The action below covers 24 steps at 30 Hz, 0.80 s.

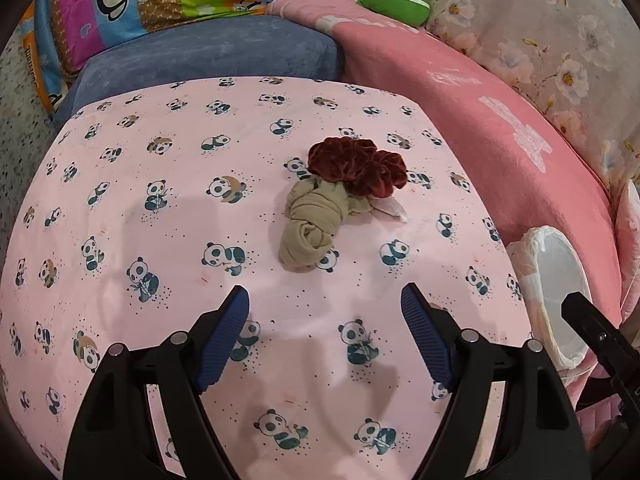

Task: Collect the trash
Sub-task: 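Move both grippers back to the stocking and scrunchie on the cushion, then grasp the beige knotted stocking with the left gripper while the right grasps the red scrunchie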

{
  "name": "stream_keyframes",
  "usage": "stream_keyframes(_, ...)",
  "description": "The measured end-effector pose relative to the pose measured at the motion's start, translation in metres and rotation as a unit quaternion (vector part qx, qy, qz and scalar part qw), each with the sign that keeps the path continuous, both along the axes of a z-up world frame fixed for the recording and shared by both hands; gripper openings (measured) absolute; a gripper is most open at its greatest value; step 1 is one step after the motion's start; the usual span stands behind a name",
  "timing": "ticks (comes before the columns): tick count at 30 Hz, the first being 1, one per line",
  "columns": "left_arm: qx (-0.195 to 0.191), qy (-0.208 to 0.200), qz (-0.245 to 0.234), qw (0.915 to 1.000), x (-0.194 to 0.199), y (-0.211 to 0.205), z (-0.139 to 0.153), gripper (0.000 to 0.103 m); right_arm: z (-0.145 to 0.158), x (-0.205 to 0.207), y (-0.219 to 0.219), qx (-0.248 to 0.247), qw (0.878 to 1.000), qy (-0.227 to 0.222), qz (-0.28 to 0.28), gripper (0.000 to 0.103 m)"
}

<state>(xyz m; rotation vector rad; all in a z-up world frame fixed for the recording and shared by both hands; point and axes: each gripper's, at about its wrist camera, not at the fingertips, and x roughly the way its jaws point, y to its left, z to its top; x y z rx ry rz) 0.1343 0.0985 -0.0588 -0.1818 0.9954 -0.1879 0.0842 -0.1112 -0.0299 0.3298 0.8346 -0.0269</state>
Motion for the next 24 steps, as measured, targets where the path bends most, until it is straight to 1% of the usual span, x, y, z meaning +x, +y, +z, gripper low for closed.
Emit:
stream_keyframes(4,0.002,0.006,0.001,1.0000,0.016,0.005,-0.008,0.075,-0.005,0.018,0.007,0.010,1.000,0.005,0.010,0.058)
stream_keyframes(10,-0.007,0.005,-0.015,0.9999,0.042,0.004,-0.016,0.074,-0.014,0.059,0.025,0.025,0.999,0.008,0.027,0.058)
stream_keyframes(12,-0.011,0.009,-0.018,0.9997,0.050,0.005,-0.021,0.072,-0.014,0.074,0.031,0.031,0.999,0.007,0.033,0.058)
stream_keyframes(15,-0.030,0.024,-0.029,0.9989,0.060,0.006,-0.029,0.060,-0.018,0.095,0.040,0.045,0.998,0.008,0.047,0.058)
stream_keyframes(16,-0.037,0.029,-0.034,0.9983,0.062,0.006,-0.031,0.052,-0.021,0.104,0.046,0.049,0.997,0.010,0.055,0.058)
stream_keyframes(17,-0.047,0.037,-0.041,0.9974,0.064,0.008,-0.035,0.042,-0.022,0.108,0.047,0.049,0.997,0.011,0.059,0.058)
stream_keyframes(18,-0.051,0.042,-0.045,0.9968,0.065,0.008,-0.037,0.038,-0.026,0.119,0.054,0.047,0.997,0.016,0.066,0.058)
stream_keyframes(20,-0.067,0.045,-0.051,0.9955,0.063,0.014,-0.040,0.034,-0.029,0.128,0.060,0.048,0.996,0.021,0.071,0.058)
stream_keyframes(24,-0.078,0.043,-0.049,0.9948,0.057,0.024,-0.038,0.032,-0.046,0.149,0.073,0.066,0.994,0.041,0.082,0.057)
